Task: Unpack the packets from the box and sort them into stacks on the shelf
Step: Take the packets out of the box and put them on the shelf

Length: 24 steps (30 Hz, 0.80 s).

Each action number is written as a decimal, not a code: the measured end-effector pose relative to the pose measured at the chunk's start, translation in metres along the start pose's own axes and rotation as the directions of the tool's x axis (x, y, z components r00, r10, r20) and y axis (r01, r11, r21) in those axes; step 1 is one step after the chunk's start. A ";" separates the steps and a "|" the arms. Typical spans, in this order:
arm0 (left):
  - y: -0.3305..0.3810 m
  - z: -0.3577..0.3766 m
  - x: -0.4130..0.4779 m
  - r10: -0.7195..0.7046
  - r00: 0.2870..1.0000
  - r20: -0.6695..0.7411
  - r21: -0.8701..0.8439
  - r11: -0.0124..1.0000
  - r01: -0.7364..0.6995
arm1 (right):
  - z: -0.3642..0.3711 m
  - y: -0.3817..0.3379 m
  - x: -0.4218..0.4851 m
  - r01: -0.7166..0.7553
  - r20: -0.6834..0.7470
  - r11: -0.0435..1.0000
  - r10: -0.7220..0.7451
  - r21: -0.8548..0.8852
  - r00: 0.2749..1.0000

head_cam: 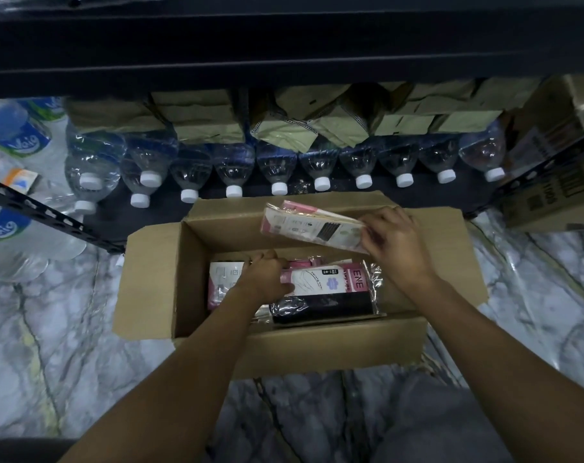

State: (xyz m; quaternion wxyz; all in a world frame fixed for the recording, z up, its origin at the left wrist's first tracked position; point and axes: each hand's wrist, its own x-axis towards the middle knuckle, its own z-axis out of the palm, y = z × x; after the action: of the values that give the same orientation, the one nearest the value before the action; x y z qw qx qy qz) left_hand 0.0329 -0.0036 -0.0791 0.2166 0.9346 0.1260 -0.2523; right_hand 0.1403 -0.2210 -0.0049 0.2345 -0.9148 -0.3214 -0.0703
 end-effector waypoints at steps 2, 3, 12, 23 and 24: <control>0.001 0.001 -0.001 -0.004 1.000 -0.004 -0.048 0.999 0.004 | 0.001 0.001 0.001 -0.014 0.010 1.000 0.014 0.016 1.000; 0.001 0.000 -0.003 -0.004 1.000 -0.015 -0.072 0.997 0.003 | 0.001 0.001 0.002 -0.018 0.012 1.000 0.018 0.020 1.000; 0.004 -0.009 -0.032 0.057 0.998 -0.015 -0.459 0.887 -0.057 | -0.001 0.001 0.002 -0.024 0.007 0.999 0.024 0.026 1.000; -0.006 -0.098 -0.121 0.079 0.980 -0.183 -0.495 0.854 -0.161 | -0.043 -0.037 0.011 0.076 -0.098 0.988 -0.063 0.134 0.993; -0.007 -0.110 -0.135 0.048 0.974 -0.220 -0.501 0.851 -0.156 | -0.051 -0.046 0.014 0.097 -0.121 0.984 -0.079 0.152 0.989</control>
State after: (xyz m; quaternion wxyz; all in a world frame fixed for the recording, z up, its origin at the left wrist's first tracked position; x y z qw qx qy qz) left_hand -0.0374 0.0373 0.0752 0.4582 0.8683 0.1599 -0.1024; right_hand 0.1237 -0.2062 0.0612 0.3206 -0.8727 -0.3522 -0.1075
